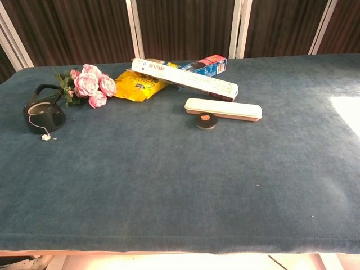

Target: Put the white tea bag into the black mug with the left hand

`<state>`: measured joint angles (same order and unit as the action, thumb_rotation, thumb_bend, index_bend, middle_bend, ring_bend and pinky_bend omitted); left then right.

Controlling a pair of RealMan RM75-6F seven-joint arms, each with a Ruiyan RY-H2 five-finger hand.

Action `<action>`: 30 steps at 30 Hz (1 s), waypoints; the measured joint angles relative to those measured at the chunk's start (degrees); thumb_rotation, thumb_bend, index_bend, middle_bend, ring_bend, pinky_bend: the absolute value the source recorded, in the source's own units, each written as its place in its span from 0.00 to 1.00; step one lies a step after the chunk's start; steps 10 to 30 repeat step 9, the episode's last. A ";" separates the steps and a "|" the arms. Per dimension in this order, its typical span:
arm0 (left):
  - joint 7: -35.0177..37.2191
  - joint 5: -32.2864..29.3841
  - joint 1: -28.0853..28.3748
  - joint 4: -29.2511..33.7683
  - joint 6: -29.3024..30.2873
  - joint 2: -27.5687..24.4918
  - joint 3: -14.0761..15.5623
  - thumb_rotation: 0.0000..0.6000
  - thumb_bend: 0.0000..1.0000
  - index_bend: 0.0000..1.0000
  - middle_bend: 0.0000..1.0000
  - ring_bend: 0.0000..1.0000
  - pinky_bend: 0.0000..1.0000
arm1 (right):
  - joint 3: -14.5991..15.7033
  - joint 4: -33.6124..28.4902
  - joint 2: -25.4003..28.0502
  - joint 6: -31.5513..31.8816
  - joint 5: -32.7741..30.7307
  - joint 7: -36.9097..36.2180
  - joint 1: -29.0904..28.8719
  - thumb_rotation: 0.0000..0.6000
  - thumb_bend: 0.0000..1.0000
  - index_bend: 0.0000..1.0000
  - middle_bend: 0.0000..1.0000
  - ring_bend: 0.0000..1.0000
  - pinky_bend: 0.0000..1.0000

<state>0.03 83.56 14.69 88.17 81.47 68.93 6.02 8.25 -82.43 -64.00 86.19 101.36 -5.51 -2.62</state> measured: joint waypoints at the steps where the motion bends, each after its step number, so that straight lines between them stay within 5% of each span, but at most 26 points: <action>1: 1.15 1.96 -1.18 -0.39 1.83 -0.01 0.71 1.00 0.02 0.00 0.00 0.00 0.12 | 0.00 -0.06 0.01 0.07 0.02 0.03 0.03 1.00 0.11 0.00 0.00 0.00 0.00; 7: 4.50 9.97 -4.91 -3.90 8.59 0.16 3.20 1.00 0.02 0.00 0.00 0.00 0.12 | 0.34 -0.31 0.06 0.58 0.53 0.88 0.51 1.00 0.11 0.00 0.00 0.00 0.00; 30: 5.31 10.16 -5.15 -4.28 7.83 0.09 3.35 1.00 0.02 0.00 0.00 0.00 0.12 | 0.35 -0.48 0.15 0.38 0.37 1.07 0.55 1.00 0.11 0.00 0.00 0.00 0.00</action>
